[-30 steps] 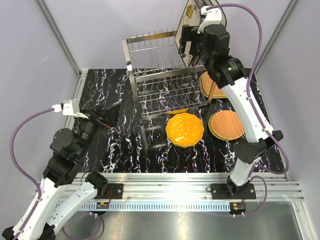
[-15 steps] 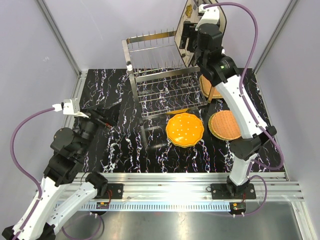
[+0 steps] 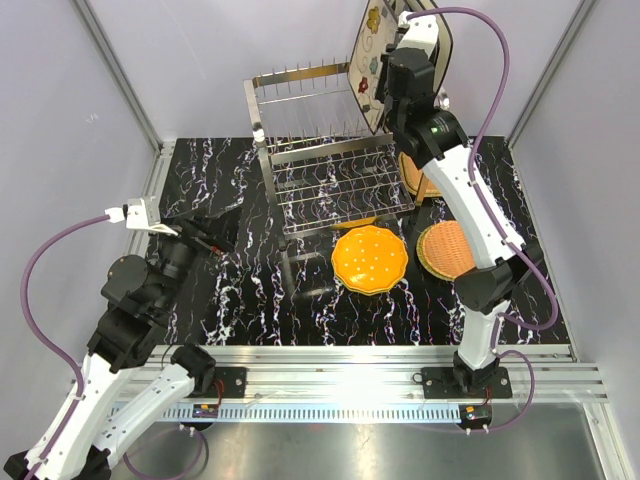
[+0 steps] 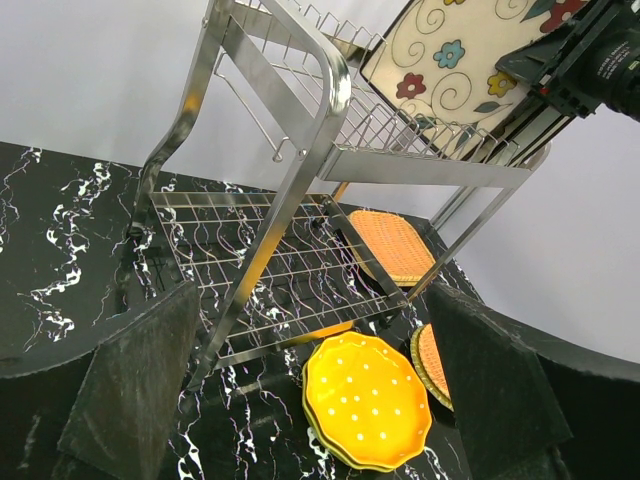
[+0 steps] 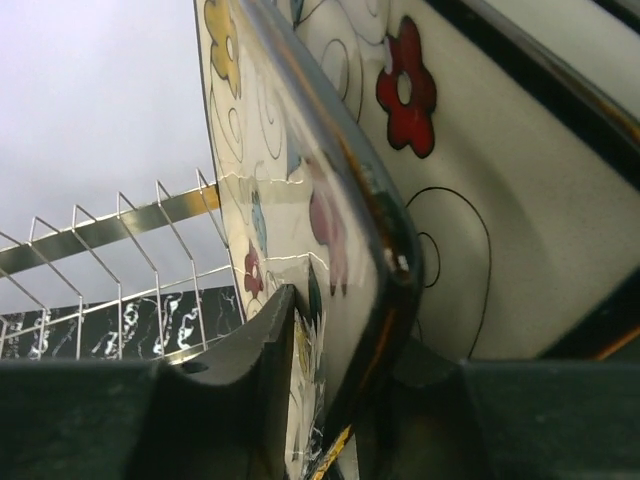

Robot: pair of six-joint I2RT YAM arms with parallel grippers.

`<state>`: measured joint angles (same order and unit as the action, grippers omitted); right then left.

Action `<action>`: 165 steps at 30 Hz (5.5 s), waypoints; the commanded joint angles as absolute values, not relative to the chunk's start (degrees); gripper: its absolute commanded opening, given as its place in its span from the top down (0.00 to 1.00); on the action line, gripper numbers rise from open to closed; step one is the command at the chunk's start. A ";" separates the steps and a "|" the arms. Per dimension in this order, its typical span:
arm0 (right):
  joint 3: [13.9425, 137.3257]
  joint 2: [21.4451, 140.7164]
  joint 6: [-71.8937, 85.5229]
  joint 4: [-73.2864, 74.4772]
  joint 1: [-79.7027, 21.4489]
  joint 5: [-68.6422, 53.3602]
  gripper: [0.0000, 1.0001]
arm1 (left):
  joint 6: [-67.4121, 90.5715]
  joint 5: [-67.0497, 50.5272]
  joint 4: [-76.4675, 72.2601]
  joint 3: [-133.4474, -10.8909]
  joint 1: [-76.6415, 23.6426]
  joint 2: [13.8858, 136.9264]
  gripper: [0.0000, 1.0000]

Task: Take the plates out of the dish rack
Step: Grab a plate with the right arm, then pass the plate from the right arm to the left

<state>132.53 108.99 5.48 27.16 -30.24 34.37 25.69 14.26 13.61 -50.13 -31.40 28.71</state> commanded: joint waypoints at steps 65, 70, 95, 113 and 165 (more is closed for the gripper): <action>126.82 100.72 -12.83 -23.38 -28.92 26.28 1.00 | 24.96 13.89 9.93 -52.29 -31.29 31.29 0.01; 127.79 100.37 -12.39 -22.94 -28.92 25.66 1.00 | 24.96 13.62 9.58 -52.47 -31.20 31.46 0.01; 137.11 101.60 -5.81 -15.04 -28.92 24.52 1.00 | 24.26 10.37 6.59 -55.37 -31.20 35.24 0.01; 142.03 96.60 9.66 3.68 -28.92 22.77 1.00 | 32.16 -2.19 -2.72 -65.47 -30.76 47.54 0.01; 132.72 84.47 47.37 25.94 -29.79 -11.68 1.00 | 71.89 -46.65 -20.22 -69.08 -7.73 61.70 0.01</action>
